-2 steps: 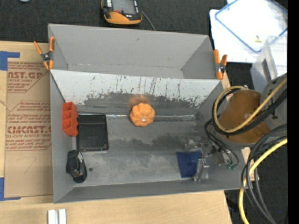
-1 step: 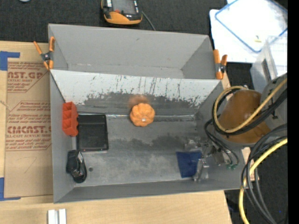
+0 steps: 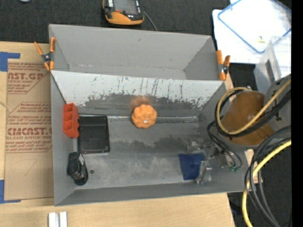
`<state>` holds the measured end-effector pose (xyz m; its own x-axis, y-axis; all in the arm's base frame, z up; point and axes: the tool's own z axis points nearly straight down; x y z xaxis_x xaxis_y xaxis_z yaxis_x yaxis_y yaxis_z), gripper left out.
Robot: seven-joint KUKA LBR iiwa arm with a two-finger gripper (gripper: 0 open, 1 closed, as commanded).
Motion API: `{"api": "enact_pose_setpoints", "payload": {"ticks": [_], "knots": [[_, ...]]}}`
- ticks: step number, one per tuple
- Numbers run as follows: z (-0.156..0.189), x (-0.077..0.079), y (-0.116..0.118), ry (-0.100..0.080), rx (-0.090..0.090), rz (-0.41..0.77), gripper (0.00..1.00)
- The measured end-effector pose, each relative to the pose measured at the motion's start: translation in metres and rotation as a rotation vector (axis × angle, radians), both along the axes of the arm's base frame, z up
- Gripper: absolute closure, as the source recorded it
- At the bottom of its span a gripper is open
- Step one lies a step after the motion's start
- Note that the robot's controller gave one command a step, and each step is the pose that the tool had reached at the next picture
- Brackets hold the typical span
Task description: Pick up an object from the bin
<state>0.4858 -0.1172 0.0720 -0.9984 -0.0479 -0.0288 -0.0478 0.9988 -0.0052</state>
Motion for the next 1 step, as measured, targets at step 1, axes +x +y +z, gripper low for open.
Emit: {"api": "enact_pose_setpoints", "payload": {"ticks": [1], "knots": [[0.0005,0.0031,-0.0105,-0.014,-0.002,0.214,1.0]]}}
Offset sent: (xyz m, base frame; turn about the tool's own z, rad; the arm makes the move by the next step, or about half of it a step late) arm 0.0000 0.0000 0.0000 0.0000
